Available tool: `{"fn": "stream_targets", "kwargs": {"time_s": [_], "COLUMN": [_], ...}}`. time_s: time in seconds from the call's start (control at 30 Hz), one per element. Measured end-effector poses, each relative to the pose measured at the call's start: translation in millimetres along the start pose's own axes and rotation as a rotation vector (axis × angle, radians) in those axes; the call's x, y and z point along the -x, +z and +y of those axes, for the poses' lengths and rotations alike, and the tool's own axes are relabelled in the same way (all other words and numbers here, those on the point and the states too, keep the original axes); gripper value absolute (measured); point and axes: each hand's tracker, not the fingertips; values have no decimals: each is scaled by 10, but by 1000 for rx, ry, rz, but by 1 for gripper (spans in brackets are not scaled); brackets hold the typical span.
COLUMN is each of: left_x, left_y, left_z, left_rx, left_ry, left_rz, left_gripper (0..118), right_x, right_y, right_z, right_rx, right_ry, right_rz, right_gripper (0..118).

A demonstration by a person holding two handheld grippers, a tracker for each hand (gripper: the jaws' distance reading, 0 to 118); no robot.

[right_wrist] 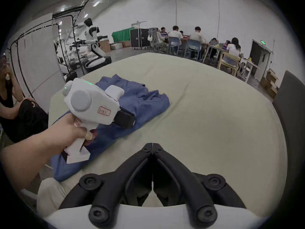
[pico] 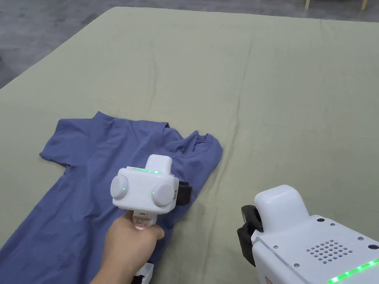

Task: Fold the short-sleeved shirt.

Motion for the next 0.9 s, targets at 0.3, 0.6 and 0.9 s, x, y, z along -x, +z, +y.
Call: {"fn": "stream_targets", "kwargs": {"time_s": [0.3,0.6,0.9], "left_x": [408,-183,-3156], "left_y": [397,1501,2188], "left_z": [0,625,986], "left_rx": [-72,-209,-263], "left_ry": [175,102,-285], "left_rz": [-80,-49,-331], "left_gripper": [4,4,4], "right_x": [-129,-994,-2006], "right_y": [359,1450,3383], "right_z": [-7,20,-295], "right_rx": [-47,-201,-347], "right_ry": [-16,-184,-279], "right_rz": [-6,-194,-598], "right_gripper": [2,2,2]}}
